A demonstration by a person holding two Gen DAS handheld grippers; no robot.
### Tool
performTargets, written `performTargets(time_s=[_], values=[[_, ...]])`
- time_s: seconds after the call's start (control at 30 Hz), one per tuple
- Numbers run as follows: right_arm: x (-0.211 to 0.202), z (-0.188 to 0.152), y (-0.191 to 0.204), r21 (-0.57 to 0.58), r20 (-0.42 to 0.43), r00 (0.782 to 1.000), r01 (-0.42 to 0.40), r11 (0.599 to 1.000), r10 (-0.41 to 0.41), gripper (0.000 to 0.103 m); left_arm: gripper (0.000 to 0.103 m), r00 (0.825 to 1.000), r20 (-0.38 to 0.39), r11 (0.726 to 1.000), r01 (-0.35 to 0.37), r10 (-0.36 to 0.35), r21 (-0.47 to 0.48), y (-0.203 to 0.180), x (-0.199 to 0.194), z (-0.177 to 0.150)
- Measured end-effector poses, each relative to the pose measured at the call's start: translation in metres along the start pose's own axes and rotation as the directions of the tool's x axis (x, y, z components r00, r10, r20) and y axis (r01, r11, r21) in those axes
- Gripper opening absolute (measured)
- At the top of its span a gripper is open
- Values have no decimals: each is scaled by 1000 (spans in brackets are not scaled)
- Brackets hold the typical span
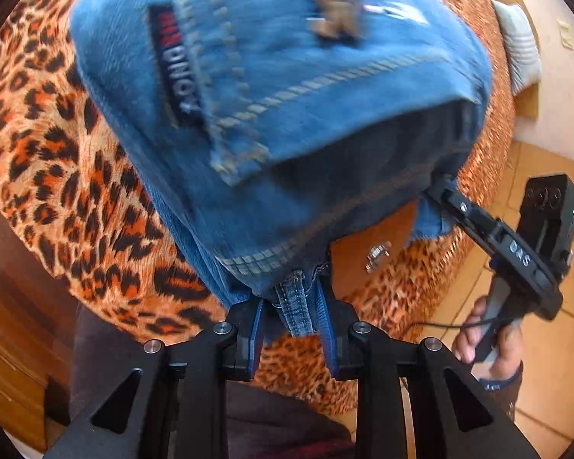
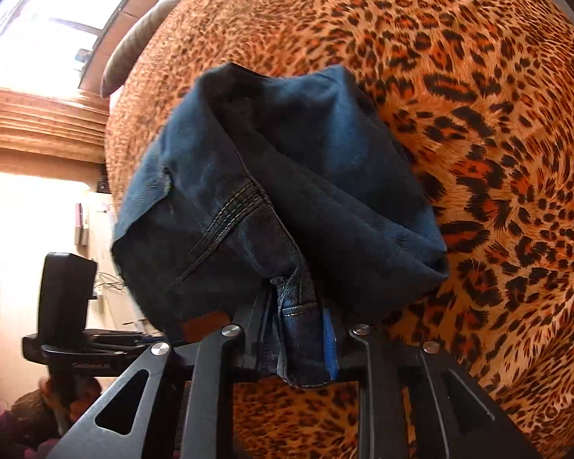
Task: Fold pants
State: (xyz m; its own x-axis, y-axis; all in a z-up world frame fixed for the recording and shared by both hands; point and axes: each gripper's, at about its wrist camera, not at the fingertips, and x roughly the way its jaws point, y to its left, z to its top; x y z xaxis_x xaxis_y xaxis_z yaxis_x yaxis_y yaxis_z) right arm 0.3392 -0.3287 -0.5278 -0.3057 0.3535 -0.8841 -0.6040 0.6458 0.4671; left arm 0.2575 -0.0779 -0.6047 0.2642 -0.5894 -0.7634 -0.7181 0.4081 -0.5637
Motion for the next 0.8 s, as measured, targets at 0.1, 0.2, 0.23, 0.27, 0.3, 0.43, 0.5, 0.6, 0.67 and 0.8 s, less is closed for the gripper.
performTargets(time_s=[0.1, 0.2, 0.23, 0.27, 0.3, 0.43, 0.5, 0.6, 0.67, 0.8], values=[[-34, -4, 7, -13, 69, 997, 22, 1000, -22, 33, 26, 1000, 30, 989, 6, -10, 150, -7, -40, -23], [-85, -6, 24, -89, 238, 971, 59, 994, -36, 44, 31, 992, 122, 962, -6, -29, 273, -19, -86, -42], [-98, -7, 32, -121, 277, 961, 12, 993, 22, 45, 34, 981, 193, 953, -50, -10, 299, -23, -102, -41], [-103, -5, 42, -155, 297, 951, -37, 987, 83, 45, 38, 968, 251, 946, -82, 1, 313, -26, -113, -36], [-104, -5, 51, -183, 305, 945, -61, 981, 116, 45, 45, 952, 307, 942, -117, 16, 314, -28, -121, -31], [-61, 14, 87, -282, 279, 958, 9, 959, 73, 40, 47, 912, 392, 939, -235, 124, 250, -32, -104, -4], [-30, 28, 84, -271, 274, 960, 139, 953, -62, 30, 46, 913, 366, 928, -282, 182, 242, -22, -80, 5], [21, 48, 57, -220, 218, 956, 243, 945, -195, 0, 37, 882, 370, 871, -406, 293, 278, -17, -50, 5], [19, 52, 42, -186, 213, 966, 188, 964, -147, 0, 37, 876, 366, 847, -433, 314, 309, -29, -52, -4], [-23, 40, 25, -75, 201, 979, 36, 997, -21, 14, 35, 919, 309, 839, -359, 244, 408, -48, -81, -22]])
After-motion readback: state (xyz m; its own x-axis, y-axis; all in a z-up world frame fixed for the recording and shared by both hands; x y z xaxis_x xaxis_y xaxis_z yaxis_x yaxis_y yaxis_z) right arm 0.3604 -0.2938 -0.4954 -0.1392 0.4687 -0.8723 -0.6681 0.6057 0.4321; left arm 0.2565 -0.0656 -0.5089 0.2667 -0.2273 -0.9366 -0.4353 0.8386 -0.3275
